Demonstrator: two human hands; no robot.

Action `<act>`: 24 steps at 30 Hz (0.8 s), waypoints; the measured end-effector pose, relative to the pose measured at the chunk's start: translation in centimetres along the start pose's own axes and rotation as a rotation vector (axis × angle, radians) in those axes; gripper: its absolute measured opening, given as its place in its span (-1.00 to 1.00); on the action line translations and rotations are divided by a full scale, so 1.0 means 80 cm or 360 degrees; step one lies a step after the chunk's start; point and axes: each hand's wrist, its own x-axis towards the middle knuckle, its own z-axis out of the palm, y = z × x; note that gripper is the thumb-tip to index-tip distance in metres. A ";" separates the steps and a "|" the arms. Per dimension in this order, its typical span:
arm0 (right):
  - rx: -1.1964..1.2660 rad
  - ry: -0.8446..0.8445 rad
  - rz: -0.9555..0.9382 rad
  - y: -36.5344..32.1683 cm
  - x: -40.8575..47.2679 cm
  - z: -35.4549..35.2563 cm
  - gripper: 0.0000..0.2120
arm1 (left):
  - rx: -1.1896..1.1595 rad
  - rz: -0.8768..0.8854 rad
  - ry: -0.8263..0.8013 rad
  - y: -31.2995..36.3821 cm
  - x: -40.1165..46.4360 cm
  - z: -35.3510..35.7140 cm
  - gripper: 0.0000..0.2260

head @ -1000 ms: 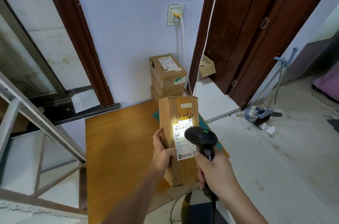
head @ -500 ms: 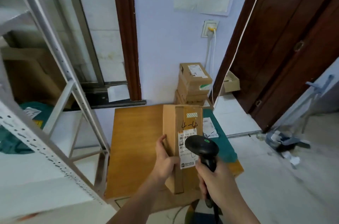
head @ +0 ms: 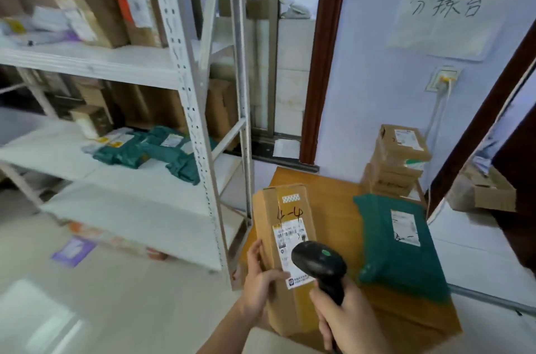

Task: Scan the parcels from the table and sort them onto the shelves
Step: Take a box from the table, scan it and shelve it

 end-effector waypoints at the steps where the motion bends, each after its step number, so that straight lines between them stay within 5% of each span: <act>1: -0.0011 -0.0040 -0.0022 -0.002 -0.006 0.012 -0.87 | -0.0011 0.0009 0.0070 -0.001 -0.016 -0.017 -0.06; 8: -0.0193 -0.0317 -0.0265 -0.031 -0.040 0.112 -0.87 | -0.0095 0.0116 0.0478 0.017 -0.106 -0.142 -0.03; 13: -0.0261 -0.0512 -0.0251 -0.054 -0.052 0.194 -0.59 | -0.0082 0.0179 0.0716 0.033 -0.148 -0.229 0.04; 24: -0.0316 -0.0909 -0.0564 -0.168 -0.051 0.374 -0.85 | -0.0166 0.0243 0.0970 0.077 -0.182 -0.435 -0.06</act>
